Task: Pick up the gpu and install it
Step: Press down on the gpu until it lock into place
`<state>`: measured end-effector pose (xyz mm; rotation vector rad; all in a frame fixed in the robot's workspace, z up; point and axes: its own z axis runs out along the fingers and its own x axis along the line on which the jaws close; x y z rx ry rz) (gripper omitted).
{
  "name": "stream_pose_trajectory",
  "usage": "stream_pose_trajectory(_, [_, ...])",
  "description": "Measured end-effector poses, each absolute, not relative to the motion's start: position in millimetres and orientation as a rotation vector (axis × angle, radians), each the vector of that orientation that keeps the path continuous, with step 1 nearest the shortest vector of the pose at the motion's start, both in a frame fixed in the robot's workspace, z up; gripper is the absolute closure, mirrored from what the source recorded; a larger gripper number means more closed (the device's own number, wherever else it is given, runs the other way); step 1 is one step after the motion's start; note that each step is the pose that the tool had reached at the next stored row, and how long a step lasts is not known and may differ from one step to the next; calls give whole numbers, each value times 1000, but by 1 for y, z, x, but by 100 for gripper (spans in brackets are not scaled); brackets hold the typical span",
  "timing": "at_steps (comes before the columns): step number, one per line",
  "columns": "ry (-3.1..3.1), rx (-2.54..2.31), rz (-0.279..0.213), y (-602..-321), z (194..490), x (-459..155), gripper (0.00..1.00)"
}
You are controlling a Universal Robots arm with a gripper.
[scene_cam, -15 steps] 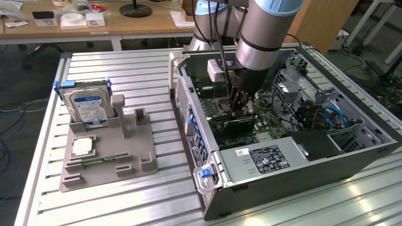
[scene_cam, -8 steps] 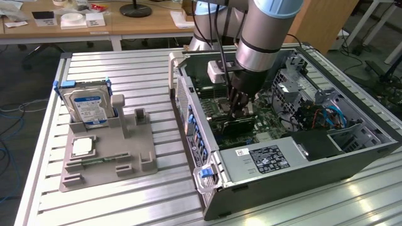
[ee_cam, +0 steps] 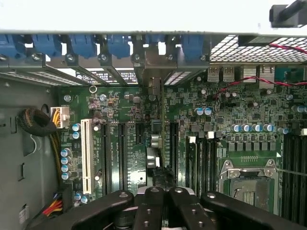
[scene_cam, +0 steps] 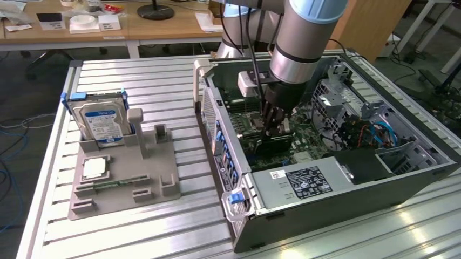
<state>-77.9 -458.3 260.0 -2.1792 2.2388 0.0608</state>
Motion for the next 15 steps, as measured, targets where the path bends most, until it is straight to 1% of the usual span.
stream_pose_trajectory(8, [2239, -2179, 64, -458, 259, -78, 89])
stream_pose_trajectory(15, [2239, -2179, 62, -458, 272, -78, 89])
